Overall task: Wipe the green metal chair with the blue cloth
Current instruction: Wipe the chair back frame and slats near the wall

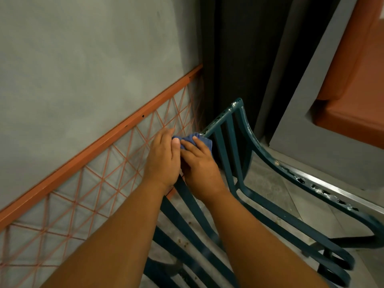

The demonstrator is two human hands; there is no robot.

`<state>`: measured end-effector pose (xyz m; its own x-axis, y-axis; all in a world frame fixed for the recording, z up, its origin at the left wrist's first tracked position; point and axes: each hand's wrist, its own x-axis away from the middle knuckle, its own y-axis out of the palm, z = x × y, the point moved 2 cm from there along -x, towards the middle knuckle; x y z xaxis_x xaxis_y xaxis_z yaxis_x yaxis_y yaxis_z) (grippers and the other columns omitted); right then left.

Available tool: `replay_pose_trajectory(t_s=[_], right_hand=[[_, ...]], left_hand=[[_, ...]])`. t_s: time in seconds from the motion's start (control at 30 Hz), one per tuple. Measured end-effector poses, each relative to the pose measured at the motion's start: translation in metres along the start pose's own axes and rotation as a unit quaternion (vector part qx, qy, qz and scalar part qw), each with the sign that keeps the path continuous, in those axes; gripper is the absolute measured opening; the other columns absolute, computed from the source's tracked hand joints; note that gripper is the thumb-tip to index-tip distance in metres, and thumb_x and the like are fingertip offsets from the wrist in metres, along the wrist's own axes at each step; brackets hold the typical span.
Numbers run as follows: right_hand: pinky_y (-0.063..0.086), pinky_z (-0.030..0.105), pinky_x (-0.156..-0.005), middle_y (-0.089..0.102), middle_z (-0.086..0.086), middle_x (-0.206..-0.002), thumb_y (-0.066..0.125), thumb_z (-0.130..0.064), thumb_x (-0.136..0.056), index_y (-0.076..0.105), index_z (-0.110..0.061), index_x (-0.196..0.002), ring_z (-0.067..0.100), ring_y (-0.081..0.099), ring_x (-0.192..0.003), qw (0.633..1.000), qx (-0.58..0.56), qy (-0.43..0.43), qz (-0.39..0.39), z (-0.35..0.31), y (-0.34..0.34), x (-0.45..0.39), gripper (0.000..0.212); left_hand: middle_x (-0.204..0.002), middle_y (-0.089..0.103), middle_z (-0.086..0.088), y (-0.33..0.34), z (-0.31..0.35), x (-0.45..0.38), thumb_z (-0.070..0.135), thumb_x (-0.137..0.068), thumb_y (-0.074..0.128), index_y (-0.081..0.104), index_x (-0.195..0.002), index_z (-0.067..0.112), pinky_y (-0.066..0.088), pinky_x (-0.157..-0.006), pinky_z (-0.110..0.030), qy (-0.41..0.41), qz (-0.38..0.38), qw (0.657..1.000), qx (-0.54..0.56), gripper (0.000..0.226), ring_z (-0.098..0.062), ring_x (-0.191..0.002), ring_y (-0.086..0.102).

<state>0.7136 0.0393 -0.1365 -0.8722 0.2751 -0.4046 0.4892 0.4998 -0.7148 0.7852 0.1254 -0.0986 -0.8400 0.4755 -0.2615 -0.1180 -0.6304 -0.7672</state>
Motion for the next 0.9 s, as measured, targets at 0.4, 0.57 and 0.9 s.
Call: replay_pose_trajectory(t_s=[0.4, 0.57, 0.9], right_hand=[[0.020, 0.033, -0.119, 0.061, 0.006, -0.131, 0.051, -0.010, -0.091, 0.065, -0.011, -0.123, 0.026, 0.043, -0.134, 0.999, -0.010, -0.037, 0.014, 0.014, -0.008, -0.016, 0.034], [0.022, 0.031, -0.116, 0.062, 0.009, -0.128, 0.051, -0.003, -0.087, 0.067, -0.011, -0.116, 0.030, 0.045, -0.131, 1.000, -0.002, 0.009, 0.006, 0.047, -0.027, -0.031, 0.034], [0.020, 0.046, -0.117, 0.057, 0.003, -0.130, 0.039, -0.027, -0.095, 0.059, -0.017, -0.122, 0.028, 0.037, -0.135, 0.997, -0.007, -0.056, -0.052, 0.030, -0.006, -0.021, 0.035]], left_hand=[[-0.137, 0.047, -0.004, 0.004, -0.003, -0.004, 0.030, -0.102, 0.027, 0.044, -0.136, 0.011, 0.033, -0.096, -0.023, 0.013, -0.017, 0.999, -0.034, 0.043, -0.018, -0.124, 0.044], [-0.143, 0.043, -0.003, 0.006, -0.004, -0.002, 0.032, -0.101, 0.027, 0.041, -0.139, 0.013, 0.030, -0.104, -0.026, 0.019, -0.027, 0.998, -0.049, 0.045, -0.016, -0.131, 0.039], [-0.146, 0.040, -0.005, 0.006, -0.003, -0.004, 0.032, -0.102, 0.025, 0.036, -0.143, 0.011, 0.028, -0.103, -0.024, -0.004, -0.029, 0.998, -0.050, 0.047, -0.017, -0.132, 0.038]])
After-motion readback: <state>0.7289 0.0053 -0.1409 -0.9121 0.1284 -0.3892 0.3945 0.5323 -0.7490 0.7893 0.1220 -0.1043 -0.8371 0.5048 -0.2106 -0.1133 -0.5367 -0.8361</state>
